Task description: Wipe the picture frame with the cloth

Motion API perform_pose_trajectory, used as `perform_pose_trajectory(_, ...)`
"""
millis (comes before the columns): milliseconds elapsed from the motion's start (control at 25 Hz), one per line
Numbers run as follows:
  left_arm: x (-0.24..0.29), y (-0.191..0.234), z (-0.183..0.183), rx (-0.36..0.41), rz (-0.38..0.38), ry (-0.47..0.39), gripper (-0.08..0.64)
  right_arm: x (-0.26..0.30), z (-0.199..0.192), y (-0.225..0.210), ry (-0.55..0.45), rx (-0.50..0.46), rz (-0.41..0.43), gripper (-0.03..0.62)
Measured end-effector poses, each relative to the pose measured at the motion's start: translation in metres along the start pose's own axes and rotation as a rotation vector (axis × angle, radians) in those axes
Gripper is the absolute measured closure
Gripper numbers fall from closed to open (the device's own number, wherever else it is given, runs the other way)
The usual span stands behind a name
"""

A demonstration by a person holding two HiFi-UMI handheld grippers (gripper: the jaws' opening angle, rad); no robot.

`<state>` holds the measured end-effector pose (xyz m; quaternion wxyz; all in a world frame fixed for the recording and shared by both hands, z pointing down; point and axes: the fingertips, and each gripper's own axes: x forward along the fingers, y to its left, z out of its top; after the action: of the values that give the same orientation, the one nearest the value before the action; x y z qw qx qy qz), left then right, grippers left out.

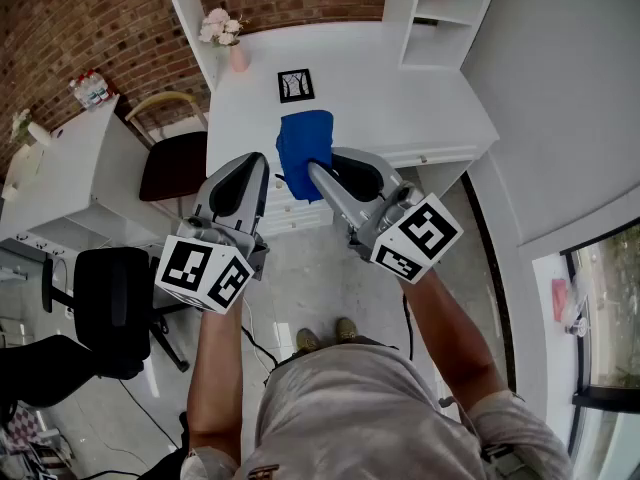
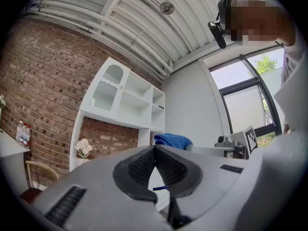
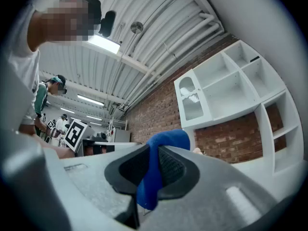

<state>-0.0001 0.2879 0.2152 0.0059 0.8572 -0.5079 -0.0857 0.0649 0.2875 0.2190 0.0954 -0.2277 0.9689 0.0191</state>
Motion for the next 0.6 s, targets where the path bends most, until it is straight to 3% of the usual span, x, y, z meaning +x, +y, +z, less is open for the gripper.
perform_pose_trajectory(600,0.007,-0.005,-0.008,0.002,0.020,0.005,0.560,-0.015,-0.003,-0.012,0.008,0.005,0.008,0.548)
